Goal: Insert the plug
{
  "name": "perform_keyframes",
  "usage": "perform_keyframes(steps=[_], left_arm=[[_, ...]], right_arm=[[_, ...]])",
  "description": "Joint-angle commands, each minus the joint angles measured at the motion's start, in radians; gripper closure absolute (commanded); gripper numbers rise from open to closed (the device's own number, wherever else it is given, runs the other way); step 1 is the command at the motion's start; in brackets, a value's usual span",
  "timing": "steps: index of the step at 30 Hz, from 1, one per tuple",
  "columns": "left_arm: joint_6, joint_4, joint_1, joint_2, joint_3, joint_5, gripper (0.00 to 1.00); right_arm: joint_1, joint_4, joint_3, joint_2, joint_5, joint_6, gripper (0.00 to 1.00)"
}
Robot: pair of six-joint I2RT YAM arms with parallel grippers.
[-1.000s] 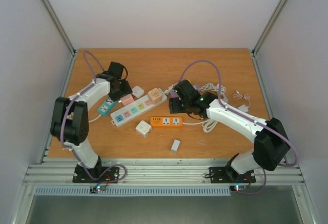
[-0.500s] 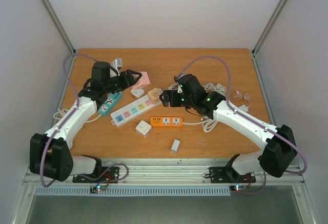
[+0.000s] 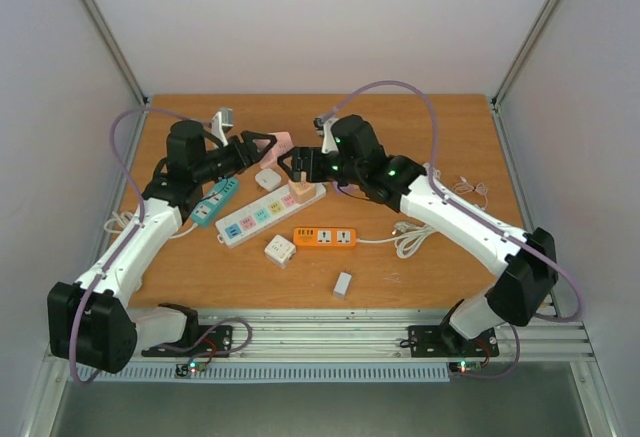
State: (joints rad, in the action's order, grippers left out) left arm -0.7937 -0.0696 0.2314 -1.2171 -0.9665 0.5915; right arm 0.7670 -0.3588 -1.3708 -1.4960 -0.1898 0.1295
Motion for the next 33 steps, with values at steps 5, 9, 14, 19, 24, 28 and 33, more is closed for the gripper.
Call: perform_keyframes(steps=[5, 9, 14, 19, 24, 28, 33], left_arm=[[-0.083, -0.015, 0.002, 0.036, -0.034, -0.019, 0.46], [-0.102, -0.079, 0.002, 0.035, -0.052, -0.02, 0.46], [-0.133, -0.117, 0.002, 0.048, -0.059, 0.005, 0.45], [-0.15, -0.114, 0.002, 0.07, -0.055, 0.008, 0.44], [-0.156, -0.105, 0.002, 0.071, -0.058, 0.022, 0.44], [-0.154, -0.114, 0.002, 0.079, -0.06, 0.028, 0.44], [-0.122, -0.15, 0.002, 0.097, -0.066, 0.024, 0.35]], right_arm=[[0.035, -0.008, -0.119, -0.113, -0.018, -0.01, 0.08], [0.037, 0.013, -0.154, -0.148, -0.048, -0.033, 0.21], [0.039, 0.029, -0.172, -0.169, -0.121, -0.106, 0.38], [0.038, -0.016, -0.187, -0.185, -0.112, -0.098, 0.33], [0.038, -0.006, -0.188, -0.198, -0.084, -0.07, 0.23], [0.038, 0.001, -0.199, -0.206, -0.069, -0.074, 0.27], [0.037, 0.0, -0.2, -0.185, -0.07, -0.109, 0.49]])
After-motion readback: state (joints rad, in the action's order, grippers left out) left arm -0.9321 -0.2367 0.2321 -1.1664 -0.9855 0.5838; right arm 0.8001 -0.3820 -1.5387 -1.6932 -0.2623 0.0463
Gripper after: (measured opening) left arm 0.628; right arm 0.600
